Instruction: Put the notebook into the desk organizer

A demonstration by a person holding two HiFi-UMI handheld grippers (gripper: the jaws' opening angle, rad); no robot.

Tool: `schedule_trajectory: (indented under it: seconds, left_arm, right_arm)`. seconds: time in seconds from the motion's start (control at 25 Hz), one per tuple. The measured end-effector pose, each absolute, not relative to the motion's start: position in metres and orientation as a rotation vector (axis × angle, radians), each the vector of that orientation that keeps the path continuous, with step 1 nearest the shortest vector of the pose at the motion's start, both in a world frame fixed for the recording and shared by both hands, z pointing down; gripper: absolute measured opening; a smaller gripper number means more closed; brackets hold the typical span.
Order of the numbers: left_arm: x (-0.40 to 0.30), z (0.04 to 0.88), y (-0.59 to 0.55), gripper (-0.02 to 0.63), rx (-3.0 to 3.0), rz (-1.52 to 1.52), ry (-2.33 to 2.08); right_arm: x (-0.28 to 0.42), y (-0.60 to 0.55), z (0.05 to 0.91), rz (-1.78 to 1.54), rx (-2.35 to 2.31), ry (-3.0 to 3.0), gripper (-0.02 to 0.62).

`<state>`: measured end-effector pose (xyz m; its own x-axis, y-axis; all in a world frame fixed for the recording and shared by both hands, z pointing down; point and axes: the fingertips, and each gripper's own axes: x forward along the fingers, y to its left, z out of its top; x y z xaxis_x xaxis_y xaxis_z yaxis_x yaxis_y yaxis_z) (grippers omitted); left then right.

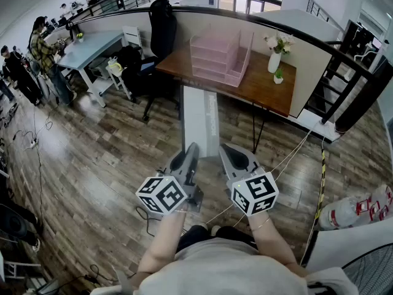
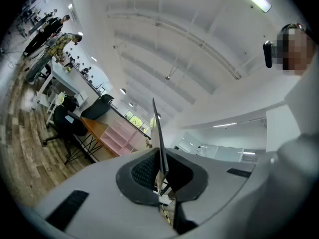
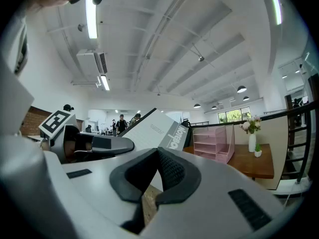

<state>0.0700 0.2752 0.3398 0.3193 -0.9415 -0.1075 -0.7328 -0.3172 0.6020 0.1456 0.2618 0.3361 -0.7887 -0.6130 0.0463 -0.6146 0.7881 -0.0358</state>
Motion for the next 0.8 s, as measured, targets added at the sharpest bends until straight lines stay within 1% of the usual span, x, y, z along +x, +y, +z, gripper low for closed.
schedule_trajectory:
  seconds: [0.8]
  left_arm:
    - [0.085, 0.350, 0.260, 0.018, 2.128, -0.587, -1.471]
  right_arm:
    - [0.156, 0.250, 0.345, 0.019, 1.009, -2.886, 0.011]
